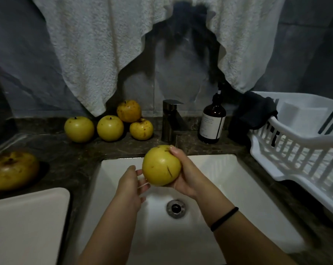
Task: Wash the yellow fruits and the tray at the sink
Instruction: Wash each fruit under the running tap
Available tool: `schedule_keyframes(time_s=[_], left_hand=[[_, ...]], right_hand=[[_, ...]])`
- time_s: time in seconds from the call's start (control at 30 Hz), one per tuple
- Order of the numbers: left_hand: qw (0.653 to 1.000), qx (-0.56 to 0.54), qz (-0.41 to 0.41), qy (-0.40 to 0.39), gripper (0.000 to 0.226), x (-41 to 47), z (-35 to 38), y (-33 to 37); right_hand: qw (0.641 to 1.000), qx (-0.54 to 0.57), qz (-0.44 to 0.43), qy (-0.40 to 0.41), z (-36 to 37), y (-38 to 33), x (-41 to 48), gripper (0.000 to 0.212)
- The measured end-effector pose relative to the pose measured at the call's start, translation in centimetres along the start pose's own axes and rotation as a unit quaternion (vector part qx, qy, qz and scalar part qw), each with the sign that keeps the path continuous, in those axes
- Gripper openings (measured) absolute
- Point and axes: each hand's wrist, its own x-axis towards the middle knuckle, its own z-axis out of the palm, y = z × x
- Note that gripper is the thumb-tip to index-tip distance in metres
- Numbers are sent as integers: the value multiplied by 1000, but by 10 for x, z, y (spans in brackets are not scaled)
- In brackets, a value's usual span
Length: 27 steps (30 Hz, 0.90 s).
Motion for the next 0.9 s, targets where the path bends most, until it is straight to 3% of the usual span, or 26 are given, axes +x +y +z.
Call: schedule_keyframes(time_s=[0.07, 0.1, 0.13, 0.17, 0.2, 0.23, 0.33, 0.4, 0.47, 0.5, 0.57, 0.6, 0.63, 0.67, 0.7, 0.73, 0.83, 0.9], left_hand=[[1000, -6, 3, 5, 32, -1, 1, 1], [1000, -7, 3, 9, 36, -1, 1, 1], [1000, -7, 3, 16, 41, 0, 1, 2], [1000, -8, 3, 23, 44, 0, 1, 3], [1000, -11, 2, 27, 46, 0, 0, 4], [999, -15, -1, 28, 46, 1, 1, 4], [999, -45, -9, 15, 46, -2, 0, 5], [998, -67, -4, 12, 46, -2, -1, 4], [996, -83, -1, 21, 46, -2, -2, 4], [996, -90, -2, 27, 46, -2, -3, 5], [994, -104, 4, 42, 45, -2, -3, 7], [993, -108, 11, 51, 44, -4, -3, 9], [992, -110, 18, 64, 43, -6, -2, 11], [991, -109, 22, 75, 41, -10, -1, 13], [990, -110, 24, 81, 40, -13, -1, 15], [990, -112, 24, 81, 39, -15, -1, 16], [987, -151, 5, 59, 38, -22, -2, 17], [981, -188, -13, 40, 39, -26, -4, 15]], right_hand=[[986, -159, -19, 41, 2, 2, -1, 40], [947, -312, -35, 63, 1, 4, -2, 38], [864, -495, -46, 75, 0, 8, -1, 42], [753, -652, -48, 75, -3, 13, 1, 50], [678, -731, -47, 64, -6, 16, 3, 57], [684, -725, -45, 60, -8, 16, 4, 58], [911, -406, -52, 42, -7, 9, 2, 46], [988, -153, -24, 8, -5, 5, 3, 55], [999, 5, 16, -39, -8, 2, 4, 86], [998, -3, 19, -52, -10, 2, 4, 94], [978, -203, -3, -36, -10, 4, 3, 75], [931, -365, -7, -24, -11, 7, 1, 63], [860, -509, 0, -22, -12, 10, 0, 56], [793, -608, 17, -29, -14, 12, 0, 53], [769, -638, 28, -36, -15, 14, 0, 52], [789, -612, 29, -44, -15, 14, 1, 50], [953, -294, -3, -77, -8, 8, -2, 68], [992, -83, -3, -92, -9, 4, 1, 85]])
